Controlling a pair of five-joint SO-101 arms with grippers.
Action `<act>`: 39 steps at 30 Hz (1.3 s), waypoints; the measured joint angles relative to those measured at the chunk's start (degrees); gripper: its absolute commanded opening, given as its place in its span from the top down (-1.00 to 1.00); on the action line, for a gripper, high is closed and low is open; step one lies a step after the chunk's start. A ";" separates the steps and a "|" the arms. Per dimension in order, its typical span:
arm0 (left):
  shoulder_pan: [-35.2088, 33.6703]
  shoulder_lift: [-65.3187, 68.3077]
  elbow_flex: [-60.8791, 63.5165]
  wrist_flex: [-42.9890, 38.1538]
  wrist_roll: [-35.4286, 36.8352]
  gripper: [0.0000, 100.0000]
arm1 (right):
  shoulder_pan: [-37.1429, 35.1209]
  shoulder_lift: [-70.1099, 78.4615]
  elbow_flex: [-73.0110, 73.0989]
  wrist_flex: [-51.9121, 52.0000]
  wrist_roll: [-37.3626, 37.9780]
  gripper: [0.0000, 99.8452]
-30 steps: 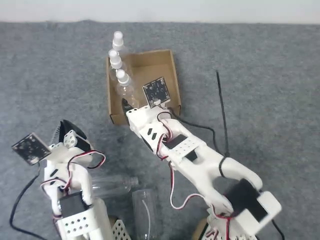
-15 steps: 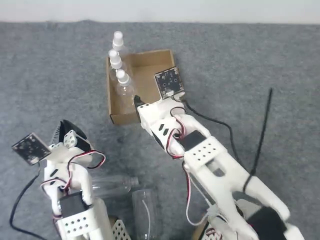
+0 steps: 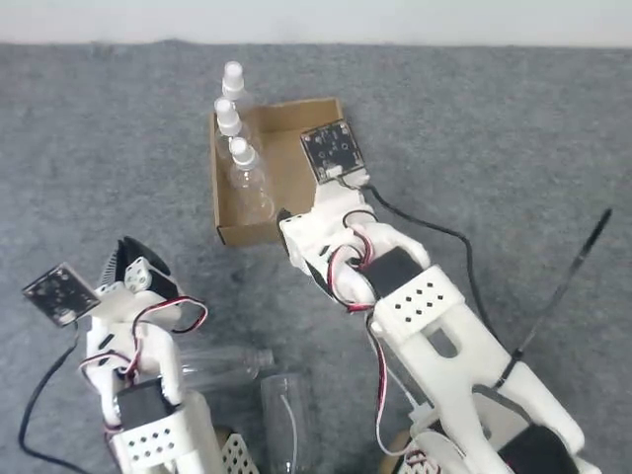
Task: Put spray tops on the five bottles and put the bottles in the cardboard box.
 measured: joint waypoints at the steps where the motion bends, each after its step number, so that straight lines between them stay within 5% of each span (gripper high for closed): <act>1: -0.70 0.00 0.00 -0.18 0.00 0.95 | -0.35 0.00 -0.97 1.58 0.00 0.41; 19: -4.48 0.00 0.26 -4.48 0.00 0.95 | -10.81 0.00 -5.80 25.41 3.52 0.40; 39: -6.68 0.00 0.26 -4.57 0.00 0.95 | -29.19 0.00 -5.80 40.79 -25.76 0.40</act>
